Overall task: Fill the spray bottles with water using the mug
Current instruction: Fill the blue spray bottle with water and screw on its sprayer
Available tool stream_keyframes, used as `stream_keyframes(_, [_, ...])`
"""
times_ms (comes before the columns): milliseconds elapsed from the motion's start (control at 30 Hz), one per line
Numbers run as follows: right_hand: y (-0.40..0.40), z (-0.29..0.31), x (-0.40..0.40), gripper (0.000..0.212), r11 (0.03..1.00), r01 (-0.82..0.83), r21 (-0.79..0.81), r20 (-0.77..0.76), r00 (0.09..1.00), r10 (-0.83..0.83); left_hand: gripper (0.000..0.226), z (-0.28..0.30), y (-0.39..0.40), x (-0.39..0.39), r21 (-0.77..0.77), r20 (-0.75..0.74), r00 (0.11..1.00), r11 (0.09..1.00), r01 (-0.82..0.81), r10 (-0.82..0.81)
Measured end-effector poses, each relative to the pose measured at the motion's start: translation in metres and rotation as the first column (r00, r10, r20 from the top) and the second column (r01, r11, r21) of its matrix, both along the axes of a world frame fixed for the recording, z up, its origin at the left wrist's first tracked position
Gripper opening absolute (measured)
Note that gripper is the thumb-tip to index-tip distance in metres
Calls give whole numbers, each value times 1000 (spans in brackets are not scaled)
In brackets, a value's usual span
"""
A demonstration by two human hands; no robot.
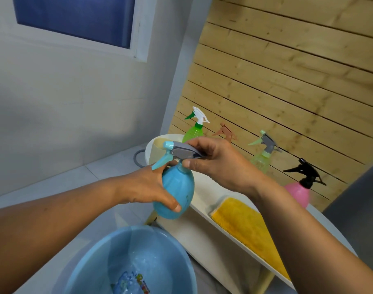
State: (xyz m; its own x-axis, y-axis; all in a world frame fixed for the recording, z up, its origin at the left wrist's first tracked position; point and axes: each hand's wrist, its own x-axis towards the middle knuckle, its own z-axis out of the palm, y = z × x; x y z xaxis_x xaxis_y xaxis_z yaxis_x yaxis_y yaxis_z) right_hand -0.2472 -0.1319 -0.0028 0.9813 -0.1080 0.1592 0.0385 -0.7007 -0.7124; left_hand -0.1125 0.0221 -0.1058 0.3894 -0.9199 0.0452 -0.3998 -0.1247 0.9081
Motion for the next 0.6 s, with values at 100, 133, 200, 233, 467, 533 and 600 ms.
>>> stream_keyframes(100, [-10,8,1,33,999,26,-21,-25,999,-27,76,6,-16,4,21,-5,1000,1000,4,-4])
stream_keyframes(133, [-14,10,3,34,999,40,-32,-31,999,-41,74,9,-22,4,24,1,1000,1000,5,-5])
stream_keyframes(200, [-25,12,5,32,995,78,-64,-32,996,-81,72,13,-34,5,27,20,1000,1000,6,-7])
stream_keyframes(233, [-30,13,6,29,993,97,-75,-32,995,-99,72,14,-41,6,26,25,1000,1000,7,-7])
stream_keyframes(467, [-61,8,7,24,977,181,-112,-40,982,-187,82,6,-80,11,60,57,998,998,-9,6])
stream_keyframes(533, [-70,5,7,25,973,208,-103,-50,976,-214,87,3,-90,11,71,74,997,997,-21,15])
stream_keyframes(600, [-78,4,8,22,969,230,-91,-60,970,-236,87,0,-97,11,65,72,997,998,-26,21])
